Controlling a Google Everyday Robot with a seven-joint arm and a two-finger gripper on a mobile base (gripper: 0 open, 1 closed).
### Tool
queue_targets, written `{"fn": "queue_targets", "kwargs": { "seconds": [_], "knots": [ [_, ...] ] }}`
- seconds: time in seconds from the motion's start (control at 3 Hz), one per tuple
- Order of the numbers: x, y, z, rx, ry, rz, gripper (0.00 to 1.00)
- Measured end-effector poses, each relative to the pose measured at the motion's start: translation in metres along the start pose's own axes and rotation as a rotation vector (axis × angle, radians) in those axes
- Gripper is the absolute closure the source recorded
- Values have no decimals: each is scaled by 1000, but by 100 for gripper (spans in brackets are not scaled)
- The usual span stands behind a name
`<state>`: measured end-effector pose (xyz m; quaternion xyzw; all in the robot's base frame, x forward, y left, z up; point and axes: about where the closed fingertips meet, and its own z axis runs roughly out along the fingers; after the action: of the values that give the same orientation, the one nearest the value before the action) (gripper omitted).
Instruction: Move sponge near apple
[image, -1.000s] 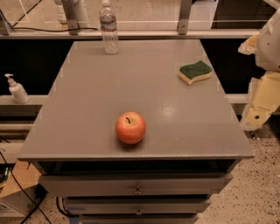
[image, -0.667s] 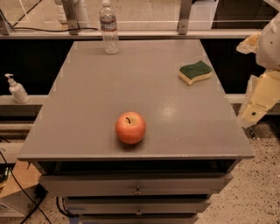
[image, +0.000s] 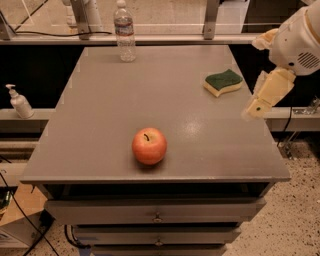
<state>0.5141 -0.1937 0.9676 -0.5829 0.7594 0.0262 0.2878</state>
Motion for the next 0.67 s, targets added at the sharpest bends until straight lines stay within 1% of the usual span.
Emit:
{"fn": "queue_targets", "kwargs": {
  "seconds": [0.33,0.67],
  "knots": [
    [1,0,2,-7,7,11,0],
    [3,-20,19,6,-34,77,0]
  ]
}}
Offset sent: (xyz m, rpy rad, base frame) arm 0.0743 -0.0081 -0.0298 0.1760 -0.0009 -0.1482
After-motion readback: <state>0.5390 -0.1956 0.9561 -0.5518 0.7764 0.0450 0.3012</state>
